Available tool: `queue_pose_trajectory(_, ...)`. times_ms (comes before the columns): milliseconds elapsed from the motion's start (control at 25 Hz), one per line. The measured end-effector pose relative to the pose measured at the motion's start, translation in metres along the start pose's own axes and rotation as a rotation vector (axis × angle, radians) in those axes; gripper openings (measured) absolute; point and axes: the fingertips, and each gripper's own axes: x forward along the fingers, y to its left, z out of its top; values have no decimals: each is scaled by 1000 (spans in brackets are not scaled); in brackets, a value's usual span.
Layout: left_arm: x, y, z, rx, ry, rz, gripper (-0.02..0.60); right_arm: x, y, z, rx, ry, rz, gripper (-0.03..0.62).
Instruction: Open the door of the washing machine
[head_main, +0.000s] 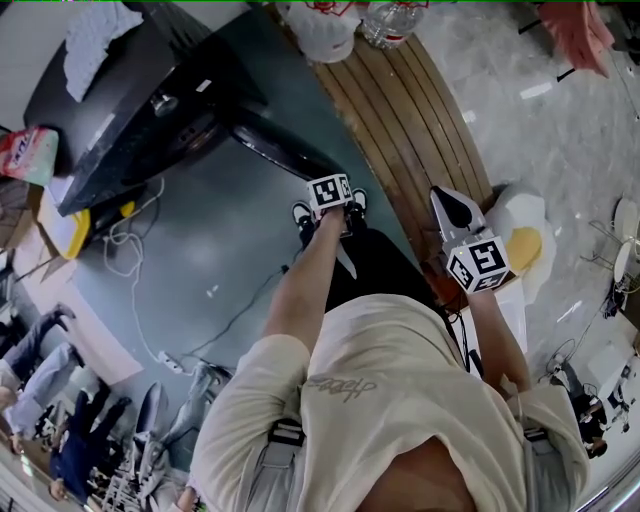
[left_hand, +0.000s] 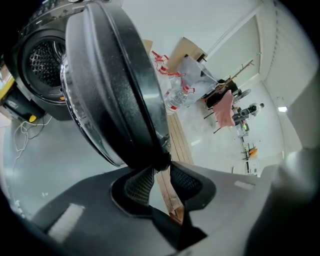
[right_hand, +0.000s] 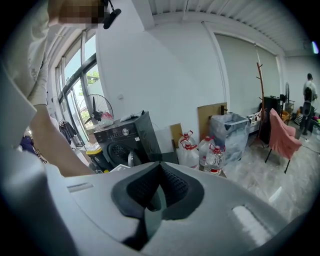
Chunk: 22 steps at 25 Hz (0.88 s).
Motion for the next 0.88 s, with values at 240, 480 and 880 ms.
queue_pose_trajectory(240,11,-20,20,3,-22,-28,120,-7,-13,-6,14,3,-13,0)
queue_pose_trajectory(480,20,-35,42,53,-35,-34,86,-13,-21,-15,28,11,-30,0)
queue_pose_trajectory(880,32,-61,81,108,-43,-89,74,-25,-38,-24,60,18,-70,1)
